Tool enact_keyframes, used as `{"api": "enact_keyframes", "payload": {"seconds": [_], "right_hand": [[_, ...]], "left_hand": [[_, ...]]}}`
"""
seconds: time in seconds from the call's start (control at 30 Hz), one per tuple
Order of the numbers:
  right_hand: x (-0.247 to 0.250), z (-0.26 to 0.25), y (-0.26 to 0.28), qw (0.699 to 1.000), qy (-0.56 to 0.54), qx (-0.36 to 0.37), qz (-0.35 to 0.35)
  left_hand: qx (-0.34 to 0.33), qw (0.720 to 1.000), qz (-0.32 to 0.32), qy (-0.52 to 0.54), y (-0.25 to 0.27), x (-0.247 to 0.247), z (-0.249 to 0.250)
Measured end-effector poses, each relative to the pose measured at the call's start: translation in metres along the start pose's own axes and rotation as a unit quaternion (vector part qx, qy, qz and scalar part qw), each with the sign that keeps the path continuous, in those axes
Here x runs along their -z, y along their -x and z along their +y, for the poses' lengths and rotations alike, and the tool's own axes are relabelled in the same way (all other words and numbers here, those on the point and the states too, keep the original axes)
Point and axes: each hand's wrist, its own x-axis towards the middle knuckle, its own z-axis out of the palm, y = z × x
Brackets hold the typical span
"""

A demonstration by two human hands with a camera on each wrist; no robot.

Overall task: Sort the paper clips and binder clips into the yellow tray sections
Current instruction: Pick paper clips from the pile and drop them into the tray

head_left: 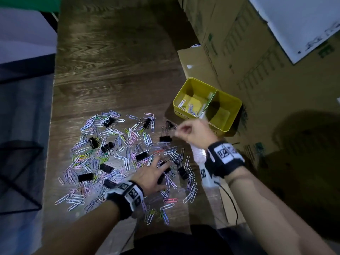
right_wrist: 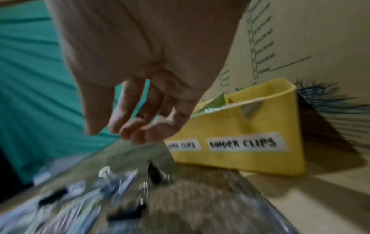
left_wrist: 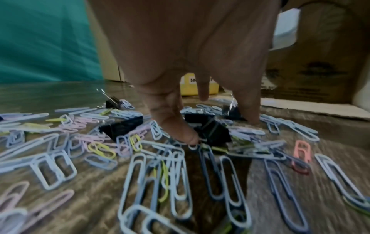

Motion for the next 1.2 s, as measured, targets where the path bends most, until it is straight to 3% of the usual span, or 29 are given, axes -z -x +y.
{"api": "enact_keyframes", "payload": {"seconds": [0.1, 0.2, 0.33, 0.57, 0.7, 0.8, 0.93, 1.03, 1.07, 1.13, 1.2], "right_hand": [[-0.036, 0.013, 0.028, 0.976, 0.125, -0.077, -0.161], [-0.062, 0.023, 0.048, 0.949, 0.211, -0.12, -0.199], [-0.076, 0.024, 0.057, 0.955, 0.231, -0.089, -0.161], [-0.054, 0.032, 0.045, 0.984, 0.107, -0.122, -0.072], [-0.028, 0.06, 0.039, 0.971, 0.156, -0.181, 0.003], [-0.023, 0.08, 0.041, 0.953, 0.211, -0.219, 0.003], [-0.029, 0.086, 0.048, 0.96, 0.243, -0.14, 0.02], [-0.037, 0.074, 0.057, 0.965, 0.253, -0.046, 0.052], [-0.038, 0.069, 0.061, 0.969, 0.241, -0.045, 0.02], [-0.042, 0.063, 0.07, 0.962, 0.232, -0.081, -0.122], [-0.049, 0.06, 0.078, 0.918, 0.274, -0.109, -0.267]], "left_hand": [[0.024, 0.999, 0.031, 0.004, -0.005, -0.011, 0.002], [0.035, 0.999, 0.038, 0.012, -0.01, -0.012, 0.002], [0.033, 0.999, 0.036, -0.002, -0.016, -0.008, 0.002], [-0.021, 0.999, 0.036, 0.023, -0.02, -0.005, -0.008], [-0.024, 0.994, 0.069, 0.086, -0.01, -0.004, -0.024], [0.016, 0.995, 0.08, 0.059, 0.001, -0.001, -0.044], [0.076, 0.992, 0.1, -0.009, 0.012, 0.012, -0.055], [0.011, 0.989, 0.148, -0.024, 0.006, 0.023, -0.046], [-0.025, 0.986, 0.16, -0.027, 0.001, 0.025, -0.041], [-0.08, 0.985, 0.151, -0.039, -0.014, 0.029, -0.021], [-0.091, 0.988, 0.111, -0.06, -0.032, 0.032, 0.001]]}}
